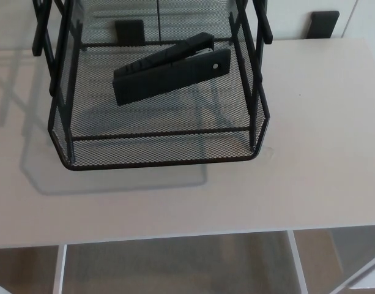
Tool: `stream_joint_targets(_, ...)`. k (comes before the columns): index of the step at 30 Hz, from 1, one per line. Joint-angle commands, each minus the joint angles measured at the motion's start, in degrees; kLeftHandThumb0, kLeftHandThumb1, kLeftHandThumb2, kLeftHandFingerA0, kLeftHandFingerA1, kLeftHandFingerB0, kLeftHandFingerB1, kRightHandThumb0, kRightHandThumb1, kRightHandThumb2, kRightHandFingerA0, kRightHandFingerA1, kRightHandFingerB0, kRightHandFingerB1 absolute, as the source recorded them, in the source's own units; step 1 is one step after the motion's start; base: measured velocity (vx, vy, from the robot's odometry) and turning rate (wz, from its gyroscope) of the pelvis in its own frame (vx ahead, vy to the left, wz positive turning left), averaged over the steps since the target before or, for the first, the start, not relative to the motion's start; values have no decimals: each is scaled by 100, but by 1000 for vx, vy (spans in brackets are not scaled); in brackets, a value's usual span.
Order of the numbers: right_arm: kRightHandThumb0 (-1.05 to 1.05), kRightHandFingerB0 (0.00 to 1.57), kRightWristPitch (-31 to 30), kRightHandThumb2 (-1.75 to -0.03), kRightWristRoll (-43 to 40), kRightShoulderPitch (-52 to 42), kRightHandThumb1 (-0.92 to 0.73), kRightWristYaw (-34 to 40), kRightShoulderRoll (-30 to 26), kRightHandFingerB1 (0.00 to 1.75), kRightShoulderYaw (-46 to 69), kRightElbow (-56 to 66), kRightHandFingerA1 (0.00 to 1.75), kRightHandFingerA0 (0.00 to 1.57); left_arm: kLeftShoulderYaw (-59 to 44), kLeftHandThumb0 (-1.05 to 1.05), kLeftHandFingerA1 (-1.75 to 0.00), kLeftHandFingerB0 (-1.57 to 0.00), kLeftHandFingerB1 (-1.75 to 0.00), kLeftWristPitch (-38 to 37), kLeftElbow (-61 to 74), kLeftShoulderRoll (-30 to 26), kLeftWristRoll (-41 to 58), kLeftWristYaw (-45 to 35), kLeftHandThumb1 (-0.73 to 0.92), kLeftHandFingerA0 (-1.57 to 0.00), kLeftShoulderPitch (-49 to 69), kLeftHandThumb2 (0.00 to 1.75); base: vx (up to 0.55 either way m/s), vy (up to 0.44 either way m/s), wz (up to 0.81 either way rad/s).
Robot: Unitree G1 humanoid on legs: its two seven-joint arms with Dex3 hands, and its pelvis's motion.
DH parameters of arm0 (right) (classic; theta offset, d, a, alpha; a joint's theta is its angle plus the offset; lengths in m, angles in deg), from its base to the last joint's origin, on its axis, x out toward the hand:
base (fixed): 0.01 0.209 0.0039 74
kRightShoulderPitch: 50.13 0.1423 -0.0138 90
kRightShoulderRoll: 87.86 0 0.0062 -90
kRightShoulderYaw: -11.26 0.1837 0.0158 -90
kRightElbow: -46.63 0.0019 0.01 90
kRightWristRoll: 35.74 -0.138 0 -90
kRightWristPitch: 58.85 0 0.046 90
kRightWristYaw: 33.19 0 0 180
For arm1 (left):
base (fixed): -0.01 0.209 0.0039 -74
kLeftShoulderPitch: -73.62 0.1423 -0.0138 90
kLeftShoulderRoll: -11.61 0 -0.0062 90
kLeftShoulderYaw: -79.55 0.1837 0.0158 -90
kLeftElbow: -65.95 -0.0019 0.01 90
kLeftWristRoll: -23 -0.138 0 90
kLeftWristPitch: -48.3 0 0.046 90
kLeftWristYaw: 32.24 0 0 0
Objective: The robot walks towards a desk on which a file tray is kept in the middle and a stapler is kept to its right. The robot lifts the stapler using its right hand and places it on the file tray.
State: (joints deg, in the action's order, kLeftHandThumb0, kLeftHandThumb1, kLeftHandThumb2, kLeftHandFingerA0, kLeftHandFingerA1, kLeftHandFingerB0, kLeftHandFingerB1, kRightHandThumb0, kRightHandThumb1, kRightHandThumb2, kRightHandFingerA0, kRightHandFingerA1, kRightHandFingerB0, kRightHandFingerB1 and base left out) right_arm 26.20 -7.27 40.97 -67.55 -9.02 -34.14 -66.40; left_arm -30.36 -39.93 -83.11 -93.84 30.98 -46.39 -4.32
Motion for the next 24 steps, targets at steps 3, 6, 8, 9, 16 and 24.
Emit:
stream_joint_targets(3,-71,0,-75,-114,-628,-1567,-81,2822,663,23,839,-2013,34,1,-109,-56,-54,-44,-48,-277,-193,-136,49,-19,78,-59,-32,62,0,0,0)
stream_joint_targets(6,-62,8,68,-64,-1582,-1240,-74,2589,837,26,1526,-2289,50,13,-107,-55,-54,-43,-48,-221,-133,-146,53,-19,80,-58,-56,63,0,0,0)
stream_joint_targets(8,-71,1,422,-65,-1145,-1429,-85,2480,886,26,961,-2255,52,1,-62,-57,-54,-43,-46,-235,-66,-155,0,2,79,-58,-8,63,0,0,0)
stream_joint_targets(9,-67,4,187,-71,-1746,-1250,-75,2034,957,13,1401,-2302,52,5,-61,-57,-54,-42,-46,-255,-113,-162,-3,-5,79,-58,-24,63,0,0,0)
stream_joint_targets(16,-78,0,153,-65,-972,-1341,-81,2367,731,12,401,-2371,133,87,-41,-59,-53,-42,-46,-355,-146,-158,-36,11,79,-58,11,62,0,0,0)
stream_joint_targets(24,-64,0,-181,-60,-2219,-1060,-66,1884,681,20,1034,-2714,72,49,-61,-54,-53,-39,-45,-160,-7,-159,7,-9,80,-56,23,64,0,0,0)
